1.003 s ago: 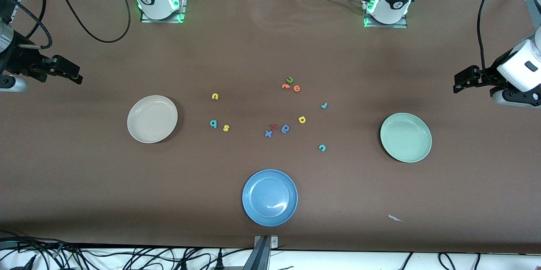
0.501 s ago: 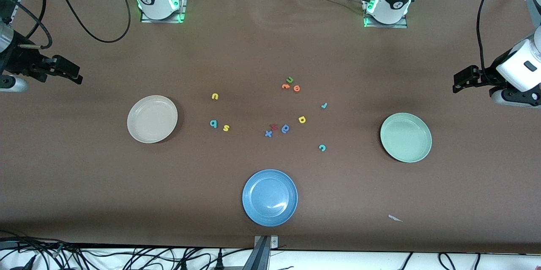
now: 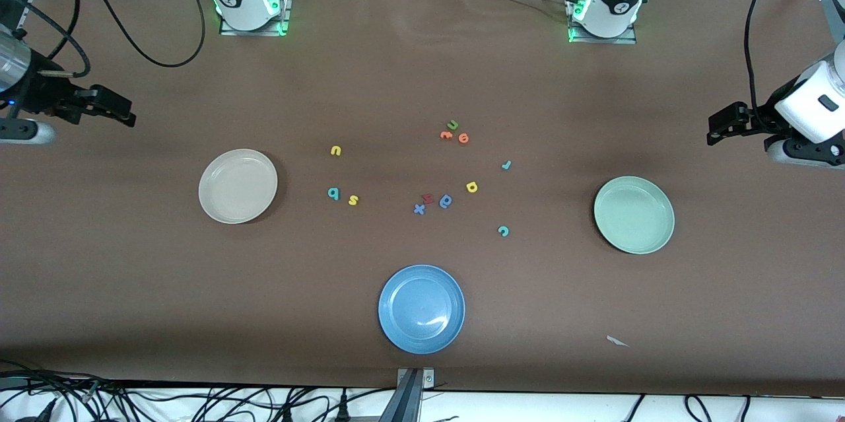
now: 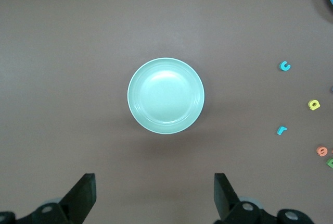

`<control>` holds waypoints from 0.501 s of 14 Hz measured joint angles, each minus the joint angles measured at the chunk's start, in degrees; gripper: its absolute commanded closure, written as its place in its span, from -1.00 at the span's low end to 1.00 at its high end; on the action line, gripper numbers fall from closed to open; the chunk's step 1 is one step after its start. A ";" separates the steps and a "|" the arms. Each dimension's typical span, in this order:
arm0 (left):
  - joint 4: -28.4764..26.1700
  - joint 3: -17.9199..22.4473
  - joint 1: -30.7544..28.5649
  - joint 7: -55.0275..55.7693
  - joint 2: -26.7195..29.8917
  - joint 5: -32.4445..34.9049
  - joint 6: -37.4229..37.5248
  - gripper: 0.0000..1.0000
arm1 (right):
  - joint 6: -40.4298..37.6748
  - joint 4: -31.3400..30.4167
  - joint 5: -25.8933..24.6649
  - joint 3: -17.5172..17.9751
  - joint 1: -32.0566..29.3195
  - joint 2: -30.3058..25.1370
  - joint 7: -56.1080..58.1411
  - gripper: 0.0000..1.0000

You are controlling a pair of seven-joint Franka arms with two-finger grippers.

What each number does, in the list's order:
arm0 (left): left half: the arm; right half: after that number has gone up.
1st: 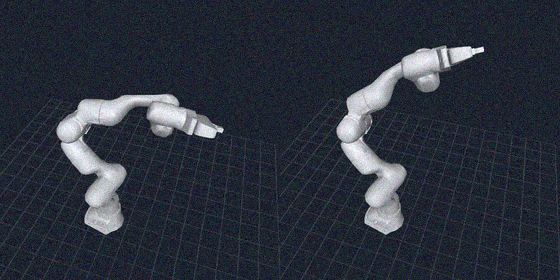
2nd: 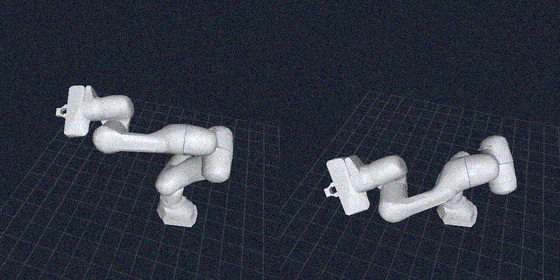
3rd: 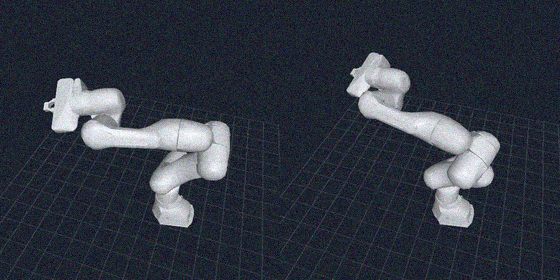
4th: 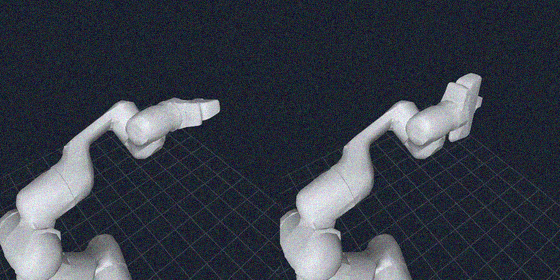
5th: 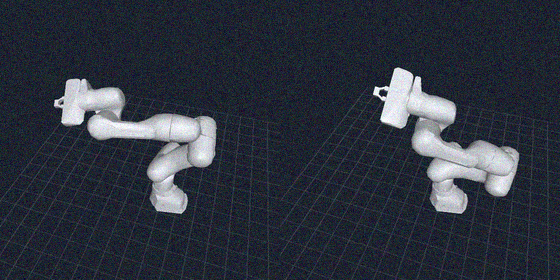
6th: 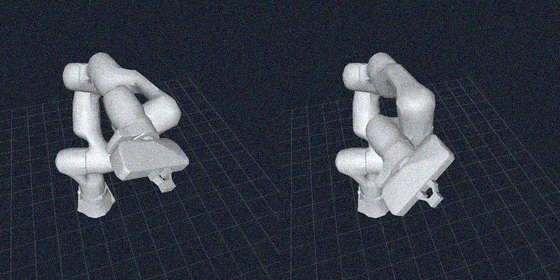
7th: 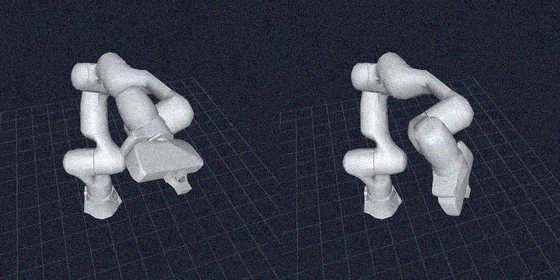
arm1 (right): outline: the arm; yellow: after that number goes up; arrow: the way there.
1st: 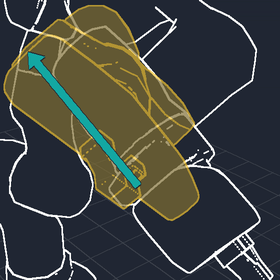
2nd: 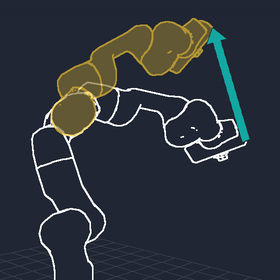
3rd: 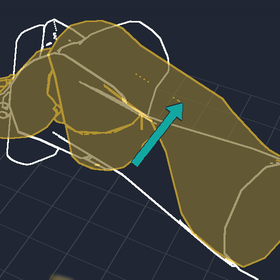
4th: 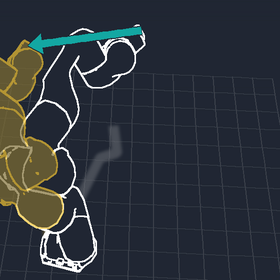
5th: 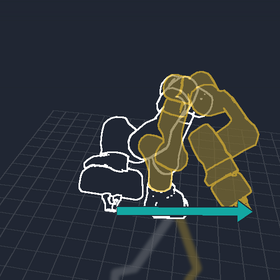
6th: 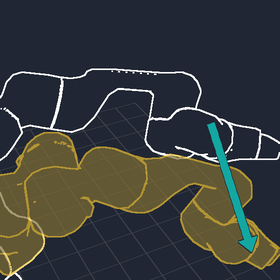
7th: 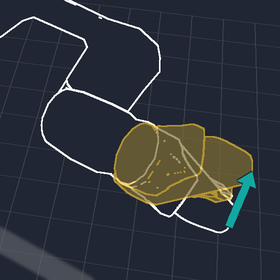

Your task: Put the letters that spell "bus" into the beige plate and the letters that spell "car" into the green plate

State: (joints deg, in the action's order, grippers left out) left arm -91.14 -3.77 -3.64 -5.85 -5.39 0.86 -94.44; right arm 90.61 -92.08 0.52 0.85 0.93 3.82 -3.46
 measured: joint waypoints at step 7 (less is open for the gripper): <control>0.11 -0.05 0.00 0.00 0.03 0.00 0.00 -1.00 | 5.95 -0.22 0.02 0.48 7.59 9.78 -0.92 -1.00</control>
State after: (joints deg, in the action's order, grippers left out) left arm -91.04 -3.82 -3.64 -5.85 -5.36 0.86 -94.44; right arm 96.56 -92.30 0.54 1.33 8.52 13.60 -4.38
